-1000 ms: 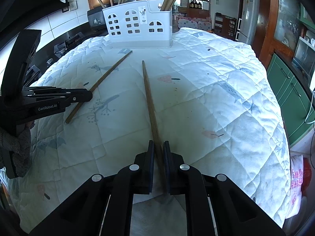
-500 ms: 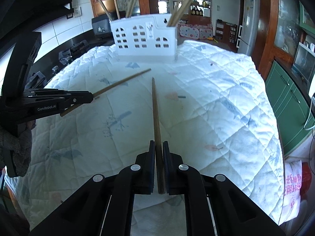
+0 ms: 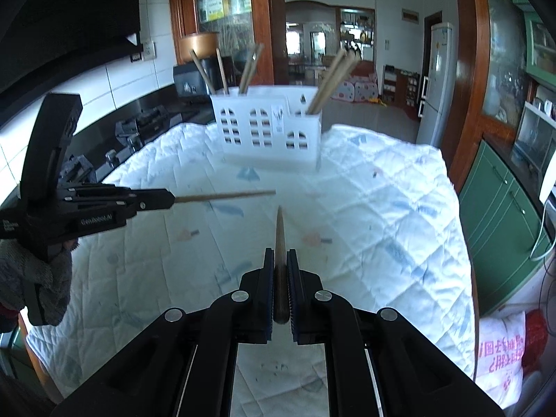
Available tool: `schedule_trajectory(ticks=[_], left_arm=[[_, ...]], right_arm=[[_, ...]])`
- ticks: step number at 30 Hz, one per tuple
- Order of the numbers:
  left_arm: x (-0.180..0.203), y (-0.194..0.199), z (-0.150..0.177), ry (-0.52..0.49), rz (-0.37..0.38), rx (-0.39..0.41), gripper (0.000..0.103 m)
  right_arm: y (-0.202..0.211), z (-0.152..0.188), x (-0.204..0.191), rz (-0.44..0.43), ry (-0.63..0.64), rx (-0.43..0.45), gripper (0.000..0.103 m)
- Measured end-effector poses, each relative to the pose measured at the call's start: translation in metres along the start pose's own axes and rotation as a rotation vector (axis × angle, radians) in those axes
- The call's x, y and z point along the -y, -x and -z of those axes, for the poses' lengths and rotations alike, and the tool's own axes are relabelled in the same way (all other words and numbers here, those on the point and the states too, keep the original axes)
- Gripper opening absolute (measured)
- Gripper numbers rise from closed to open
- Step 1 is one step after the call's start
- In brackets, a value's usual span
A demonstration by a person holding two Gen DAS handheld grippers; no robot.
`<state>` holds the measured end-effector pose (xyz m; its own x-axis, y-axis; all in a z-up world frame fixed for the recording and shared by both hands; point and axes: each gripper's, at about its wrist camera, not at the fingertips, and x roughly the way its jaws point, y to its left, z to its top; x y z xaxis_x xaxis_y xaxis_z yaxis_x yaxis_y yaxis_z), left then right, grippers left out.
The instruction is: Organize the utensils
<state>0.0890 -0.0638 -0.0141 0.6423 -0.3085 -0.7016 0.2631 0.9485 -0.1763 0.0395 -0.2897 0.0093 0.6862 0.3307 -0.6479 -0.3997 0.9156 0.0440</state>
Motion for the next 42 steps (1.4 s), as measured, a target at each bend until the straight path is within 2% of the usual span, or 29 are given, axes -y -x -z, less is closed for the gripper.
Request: schedule_trajectory(ticks=[13,20,24,30,32,42], left_arm=[[-0.015,0.019,-0.03,0.03,0.029,0.065,0.006],[-0.018,0.025,-0.048,0.009,0.064,0.089,0.006],[-0.02,0.017,-0.038,0.005,0.072,0.047,0.006],[-0.025,-0.016,-0.002,0.009,0.064,-0.091,0.01],[-0.026,-0.026,0.012,0.011,0.046,-0.131,0.024],[-0.031,-0.053,0.045,0.014,0.012,-0.184,0.025]], right_arm=[[0.011,-0.053,-0.003,-0.023,-0.001,0.086,0.007],[0.017,-0.095,0.005,-0.042,-0.03,0.127,0.007],[0.021,-0.104,0.004,-0.049,-0.023,0.142,0.007],[0.018,-0.099,0.003,-0.052,-0.023,0.126,0.007],[0.017,-0.098,0.004,-0.048,-0.02,0.122,0.007],[0.016,-0.098,0.003,-0.05,-0.006,0.12,0.007]])
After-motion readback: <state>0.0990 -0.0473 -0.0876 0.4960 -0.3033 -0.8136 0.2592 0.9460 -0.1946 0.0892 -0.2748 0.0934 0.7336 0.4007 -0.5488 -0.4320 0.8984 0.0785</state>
